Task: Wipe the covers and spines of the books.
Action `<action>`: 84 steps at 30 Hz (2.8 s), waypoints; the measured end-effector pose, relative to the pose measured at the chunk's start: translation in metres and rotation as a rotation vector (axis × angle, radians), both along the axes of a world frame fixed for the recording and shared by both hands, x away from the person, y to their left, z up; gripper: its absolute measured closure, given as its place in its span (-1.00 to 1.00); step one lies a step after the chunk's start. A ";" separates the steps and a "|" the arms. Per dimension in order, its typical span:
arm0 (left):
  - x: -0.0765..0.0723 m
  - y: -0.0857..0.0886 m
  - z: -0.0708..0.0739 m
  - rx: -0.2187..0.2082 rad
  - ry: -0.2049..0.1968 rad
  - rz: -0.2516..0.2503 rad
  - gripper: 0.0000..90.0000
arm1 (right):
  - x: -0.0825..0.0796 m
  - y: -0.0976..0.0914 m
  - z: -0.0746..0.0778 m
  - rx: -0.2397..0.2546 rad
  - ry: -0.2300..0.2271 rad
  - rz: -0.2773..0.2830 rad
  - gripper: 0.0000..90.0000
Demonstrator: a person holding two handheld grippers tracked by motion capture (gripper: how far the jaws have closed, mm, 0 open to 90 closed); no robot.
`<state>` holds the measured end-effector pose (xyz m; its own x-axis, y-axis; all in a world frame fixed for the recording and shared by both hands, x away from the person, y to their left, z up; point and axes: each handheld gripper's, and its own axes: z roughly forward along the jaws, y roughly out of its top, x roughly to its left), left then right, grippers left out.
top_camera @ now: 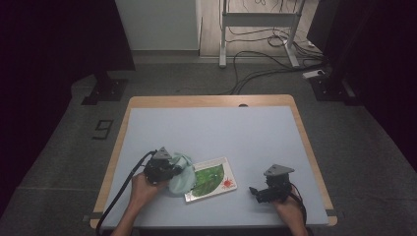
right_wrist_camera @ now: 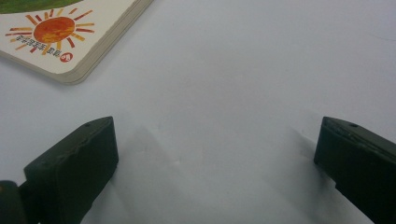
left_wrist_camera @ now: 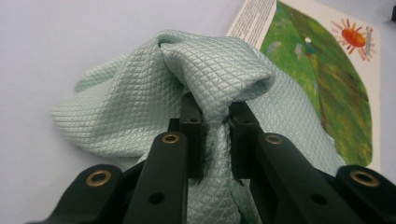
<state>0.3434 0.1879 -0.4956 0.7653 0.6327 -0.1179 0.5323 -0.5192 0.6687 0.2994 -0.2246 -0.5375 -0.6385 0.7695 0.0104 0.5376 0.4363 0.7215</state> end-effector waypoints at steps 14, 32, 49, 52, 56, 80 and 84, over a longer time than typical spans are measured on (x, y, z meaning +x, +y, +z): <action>0.005 -0.010 -0.006 -0.032 0.008 -0.010 0.77 | 0.000 0.000 0.000 0.000 0.000 0.000 -1.00; 0.025 -0.066 -0.002 0.055 0.017 -0.077 0.77 | 0.000 0.000 0.000 0.000 0.000 0.001 -1.00; 0.049 -0.113 -0.004 0.042 0.023 -0.131 0.77 | 0.000 0.000 0.000 0.000 0.000 0.001 -1.00; 0.052 -0.118 -0.004 0.048 0.024 -0.138 0.77 | 0.000 0.000 0.000 0.000 0.000 0.001 -1.00; 0.053 -0.127 -0.005 0.053 0.019 -0.150 0.77 | 0.000 0.000 0.000 0.000 0.001 0.001 -1.00; 0.035 -0.152 -0.007 0.045 0.017 -0.252 0.74 | 0.000 0.000 0.000 0.000 0.000 0.001 -1.00; 0.033 -0.146 -0.006 0.051 0.020 -0.257 0.74 | 0.000 0.000 0.000 0.000 -0.001 0.001 -1.00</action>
<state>0.3762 0.0415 -0.5016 0.8997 0.4231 -0.1077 0.3913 -0.6721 0.6286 0.2994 -0.2247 -0.5375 -0.6391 0.7690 0.0100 0.5368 0.4367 0.7219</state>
